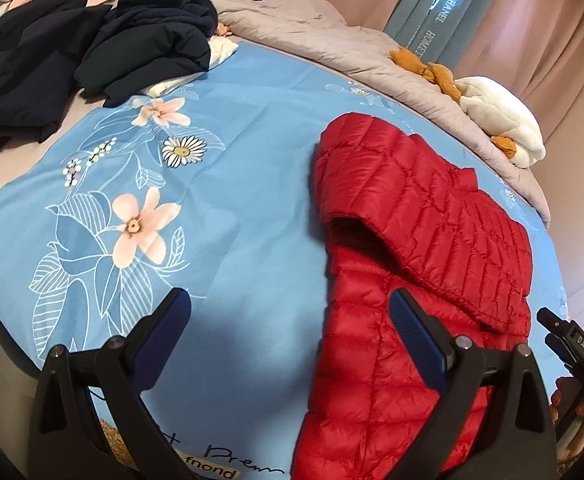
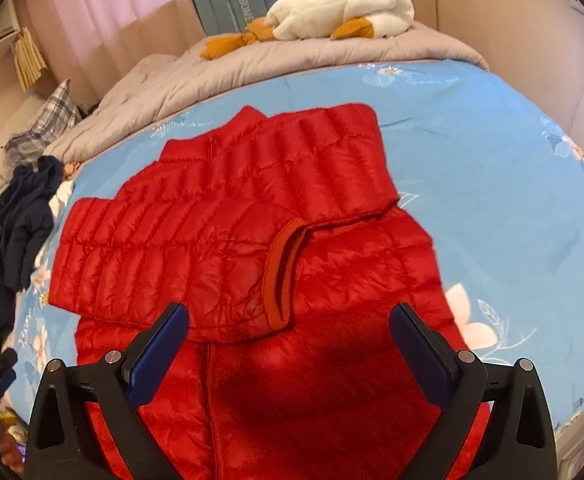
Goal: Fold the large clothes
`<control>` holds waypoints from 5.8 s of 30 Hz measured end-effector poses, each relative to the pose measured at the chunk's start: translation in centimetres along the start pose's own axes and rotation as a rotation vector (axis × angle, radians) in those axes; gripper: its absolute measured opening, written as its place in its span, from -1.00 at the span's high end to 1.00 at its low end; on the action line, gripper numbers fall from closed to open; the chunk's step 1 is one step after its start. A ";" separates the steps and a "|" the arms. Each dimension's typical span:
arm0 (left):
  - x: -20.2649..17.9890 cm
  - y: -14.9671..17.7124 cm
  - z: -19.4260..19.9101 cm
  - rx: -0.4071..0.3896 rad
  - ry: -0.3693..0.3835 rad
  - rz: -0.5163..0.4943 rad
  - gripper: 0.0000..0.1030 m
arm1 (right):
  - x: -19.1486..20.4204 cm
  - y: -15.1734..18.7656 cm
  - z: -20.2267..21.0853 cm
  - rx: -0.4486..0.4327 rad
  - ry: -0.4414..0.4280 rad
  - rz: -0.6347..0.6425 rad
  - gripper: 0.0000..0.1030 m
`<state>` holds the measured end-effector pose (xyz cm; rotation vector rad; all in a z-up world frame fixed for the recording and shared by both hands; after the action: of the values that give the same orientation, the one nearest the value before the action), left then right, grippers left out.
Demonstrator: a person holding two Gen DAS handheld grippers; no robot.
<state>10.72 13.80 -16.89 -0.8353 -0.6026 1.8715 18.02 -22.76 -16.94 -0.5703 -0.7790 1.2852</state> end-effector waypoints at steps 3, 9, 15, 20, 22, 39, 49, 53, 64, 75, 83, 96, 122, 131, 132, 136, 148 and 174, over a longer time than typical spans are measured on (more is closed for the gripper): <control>0.5 -0.1 -0.1 0.000 -0.008 0.015 -0.93 | 0.2 0.2 -0.4 0.013 -0.013 -0.004 -0.93; 0.8 -0.1 0.1 0.003 -0.015 0.021 -0.93 | 0.4 0.4 -2.7 0.047 -0.016 0.009 -0.86; 1.0 0.1 0.3 0.004 -0.031 0.021 -0.93 | 1.1 0.8 -5.4 0.098 -0.018 0.039 -0.56; 1.3 0.1 0.4 0.004 -0.044 0.031 -0.93 | 2.1 1.0 -6.3 0.119 -0.054 0.077 0.01; 1.3 0.1 0.4 0.004 -0.042 0.033 -0.93 | 2.6 0.8 -6.0 0.119 -0.075 0.094 0.47; 1.4 0.3 0.4 0.007 -0.022 0.054 -0.93 | 8.1 -7.0 2.4 -0.109 -0.136 0.295 0.71; 1.4 0.4 0.5 0.007 -0.018 0.060 -0.93 | 10.4 -12.1 3.0 -0.224 -0.131 0.359 0.72; 1.2 0.4 0.4 0.006 -0.015 0.056 -0.93 | 10.8 -13.8 3.4 -0.260 -0.124 0.371 0.72; 0.3 0.6 -0.4 0.023 -0.007 0.036 -0.93 | 9.5 -16.3 2.2 -0.296 -0.070 0.340 0.72; -1.7 1.3 -1.8 0.053 0.000 -0.006 -0.93 | 4.1 -15.7 -1.7 -0.250 0.028 0.240 0.72; -3.6 1.9 -2.6 0.076 0.015 -0.050 -0.93 | 1.2 -14.0 -4.5 -0.181 0.059 0.187 0.72; -4.8 2.4 -3.7 0.103 0.027 -0.084 -0.93 | -1.7 -12.9 -7.0 -0.129 0.099 0.165 0.72; -5.6 3.0 -4.0 0.120 0.044 -0.108 -0.93 | -5.0 -8.9 -10.8 0.007 0.154 0.119 0.72; -5.8 3.0 -3.9 0.121 0.047 -0.109 -0.93 | -5.1 -8.5 -11.2 0.023 0.165 0.122 0.72; -5.9 3.0 -3.9 0.121 0.048 -0.109 -0.93 | -5.1 -8.5 -11.2 0.024 0.166 0.122 0.72; -6.1 3.1 -3.8 0.120 0.050 -0.111 -0.93 | -5.1 -8.4 -11.4 0.028 0.172 0.122 0.72; -6.5 3.3 -3.2 0.118 0.055 -0.118 -0.93 | -5.4 -8.3 -11.0 0.019 0.193 0.109 0.72; -10.3 8.9 2.3 0.155 0.243 -0.169 -0.99 | -7.2 -4.5 6.4 -0.194 0.048 0.110 -0.83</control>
<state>6.98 0.61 -18.70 -0.8654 -0.3599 1.6115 15.10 -31.06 -10.88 -0.8067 -0.8477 1.2991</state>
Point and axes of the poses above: each gripper's, at about its wrist camera, not at the fingertips, and z roughly against the way its jaws point, x to its left, y to its underside, the point moved 10 cm from there along -z, roughly the way its jaws point, and after that the axes turned 12 degrees about -x, right-handed, at the moved point
